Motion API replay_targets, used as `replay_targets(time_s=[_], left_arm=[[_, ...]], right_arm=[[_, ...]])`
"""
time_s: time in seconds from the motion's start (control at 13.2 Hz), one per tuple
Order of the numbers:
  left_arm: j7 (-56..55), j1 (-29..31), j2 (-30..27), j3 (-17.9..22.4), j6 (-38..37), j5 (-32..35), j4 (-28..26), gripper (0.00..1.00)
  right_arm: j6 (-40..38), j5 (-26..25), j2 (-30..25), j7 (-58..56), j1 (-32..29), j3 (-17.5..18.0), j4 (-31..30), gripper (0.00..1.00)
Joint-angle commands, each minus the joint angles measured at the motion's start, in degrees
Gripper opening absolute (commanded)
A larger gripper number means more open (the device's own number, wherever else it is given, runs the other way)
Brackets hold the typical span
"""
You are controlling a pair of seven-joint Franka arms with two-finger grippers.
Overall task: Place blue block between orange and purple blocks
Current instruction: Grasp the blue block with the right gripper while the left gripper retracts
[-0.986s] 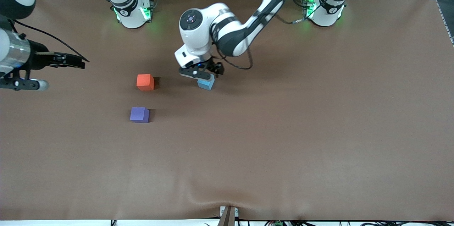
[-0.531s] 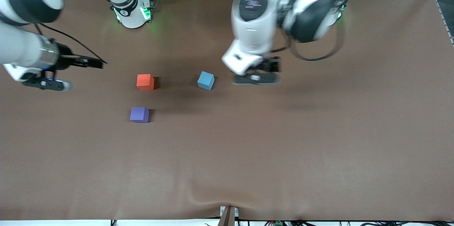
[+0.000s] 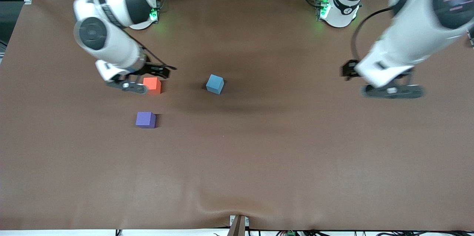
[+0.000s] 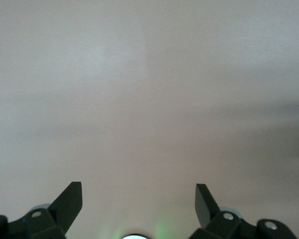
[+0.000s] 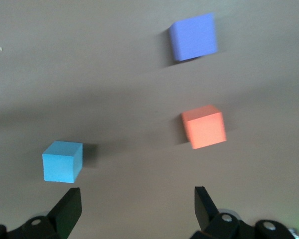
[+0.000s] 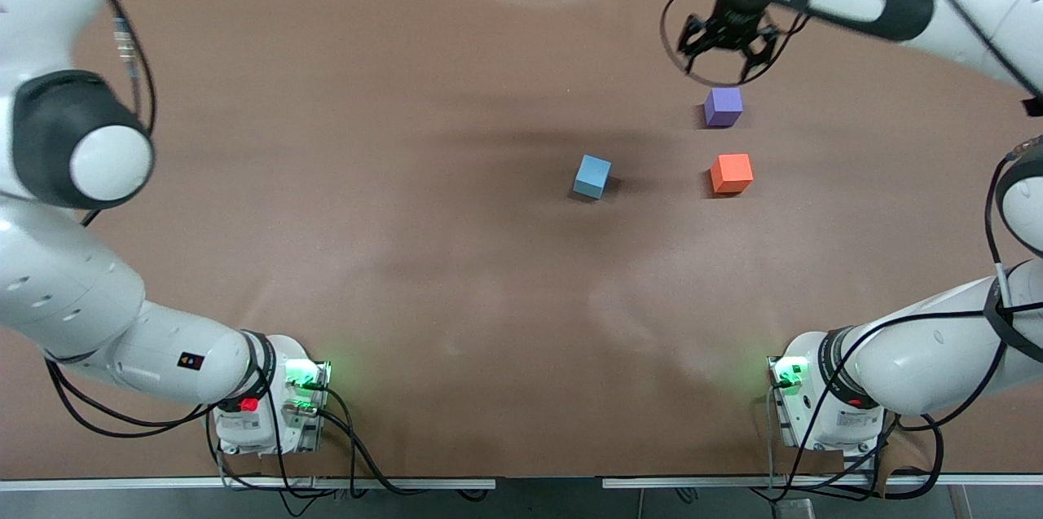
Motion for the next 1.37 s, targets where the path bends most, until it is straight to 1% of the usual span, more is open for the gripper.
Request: replay_targets(time_s=[0.0,0.08,0.15,0.38,0.46,0.68,0.83,0.91,1.06,1.14,1.29], left_arm=[[5.32,6.51,-10.85,-1.09,9.57,-0.14,-15.66,1.0],[6.38,8.88,-13.93,-1.09,12.91,-0.32,-20.16,1.0],[7.35,10.64,-15.88,-1.09,14.25,-0.4,-22.46,1.0],[9.2,14.96,-19.93,-1.01,14.18,-1.19,-25.99,1.0],[9.21,16.01,-20.38,-0.92,14.18,-1.72,-26.18,1.0],[8.77,16.99,-20.21,-0.48,13.13,-1.81,-24.51,1.0],[9.12,17.69,-20.29,-0.48,12.16,-1.72,-24.07,1.0],[8.86,17.61,-20.03,-0.57,11.63,-1.72,-21.98,1.0],[8.41,17.17,-17.85,-1.0,6.38,-1.64,-15.75,1.0],[8.94,17.17,-16.88,-1.09,5.4,-1.72,-13.28,1.0],[9.2,16.99,-16.51,-1.09,5.12,-1.72,-12.38,1.0]], right_arm=[[5.86,0.29,2.19,7.03,4.72,-0.59,-2.0,1.0],[9.19,0.38,4.38,10.64,6.48,-0.59,-2.0,1.0],[12.19,0.9,6.49,13.72,8.07,-0.59,-2.0,1.0],[22.64,2.05,12.39,19.88,12.99,-0.59,-3.22,1.0],[25.46,2.05,13.97,21.12,13.7,-0.59,-3.75,1.0],[31.71,2.14,18.71,23.41,16.33,-0.59,-3.84,1.0],[33.66,2.22,20.22,23.59,18.01,-0.59,-3.84,1.0],[33.4,2.23,20.22,24.38,18.62,-0.59,-3.93,1.0],[33.4,2.23,20.22,25.61,20.29,-0.68,-4.8,1.0],[33.75,2.23,20.22,25.61,20.47,-0.68,-5.85,1.0],[34.71,2.23,20.14,25.61,21.52,-0.68,-7.18,1.0]])
